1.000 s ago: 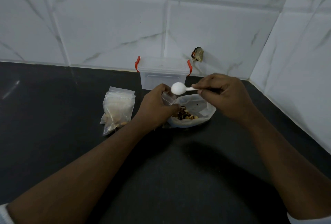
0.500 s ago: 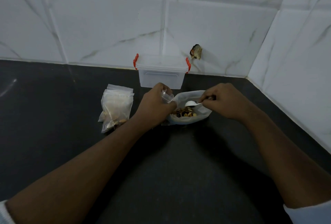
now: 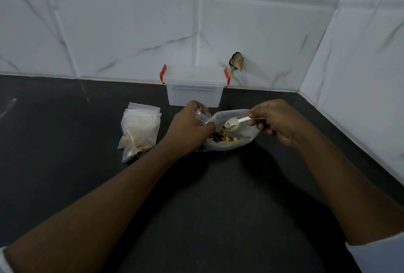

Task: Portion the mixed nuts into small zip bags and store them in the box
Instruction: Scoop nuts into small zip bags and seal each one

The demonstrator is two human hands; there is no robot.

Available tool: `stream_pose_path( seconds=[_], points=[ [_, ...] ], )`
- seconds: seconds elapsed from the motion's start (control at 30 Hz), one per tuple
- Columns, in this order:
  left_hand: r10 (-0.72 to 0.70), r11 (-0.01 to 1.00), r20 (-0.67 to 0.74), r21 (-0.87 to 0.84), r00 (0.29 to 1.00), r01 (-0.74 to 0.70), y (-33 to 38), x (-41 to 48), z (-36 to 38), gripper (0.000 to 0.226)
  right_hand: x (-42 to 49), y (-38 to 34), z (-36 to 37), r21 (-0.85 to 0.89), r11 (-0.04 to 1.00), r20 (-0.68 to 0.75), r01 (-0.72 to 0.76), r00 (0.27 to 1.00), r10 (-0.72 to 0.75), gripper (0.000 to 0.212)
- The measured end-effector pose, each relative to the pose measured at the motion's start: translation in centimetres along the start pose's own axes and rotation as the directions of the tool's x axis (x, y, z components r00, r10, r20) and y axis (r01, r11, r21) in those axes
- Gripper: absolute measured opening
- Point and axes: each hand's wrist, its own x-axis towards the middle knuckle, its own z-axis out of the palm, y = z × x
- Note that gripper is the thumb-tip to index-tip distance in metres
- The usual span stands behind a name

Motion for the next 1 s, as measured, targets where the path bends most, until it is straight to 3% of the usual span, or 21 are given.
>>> stream_pose_path(
  seconds=[0.1, 0.23, 0.33, 0.5, 0.67, 0.87, 1.0],
  points=[
    [0.018, 1.000, 0.019, -0.003, 1.000, -0.018, 0.0, -0.2, 0.0, 0.041, 0.1, -0.2, -0.3, 0.126, 0.992, -0.006, -0.002, 1.000, 0.003, 0.015],
    [0.038, 0.999, 0.056, 0.011, 0.998, -0.038, 0.1, -0.4, 0.0, 0.043, -0.4, -0.7, 0.0, 0.350, 0.936, 0.099, 0.048, 0.991, -0.088, 0.018],
    [0.067, 0.997, 0.062, 0.020, 0.996, -0.068, 0.1, -0.5, 0.0, 0.047, -1.0, -1.0, 1.0, 0.391, 0.914, 0.158, 0.106, 0.971, -0.181, 0.019],
    [0.082, 0.997, 0.010, -0.014, 0.997, -0.082, -0.2, -0.3, 0.0, 0.045, -1.7, -1.1, 2.3, 0.112, 0.930, 0.204, 0.350, 0.908, -0.367, 0.023],
    [0.082, 0.995, -0.023, -0.050, 0.996, -0.083, -0.5, -0.1, 0.2, 0.047, -1.6, -0.9, 2.2, -0.092, 0.842, 0.218, 0.532, 0.836, -0.504, 0.029],
    [0.044, 0.997, -0.020, -0.063, 0.999, -0.045, -0.3, 0.1, -0.2, 0.047, -1.3, -1.3, 0.4, -0.144, 0.821, 0.130, 0.552, 0.833, -0.537, 0.028],
    [-0.023, 0.996, -0.027, -0.092, 0.999, 0.021, -0.6, 0.5, -0.2, 0.039, -1.0, -0.8, -0.6, -0.411, 0.725, 0.218, 0.553, 0.832, -0.510, 0.030]
  ],
)
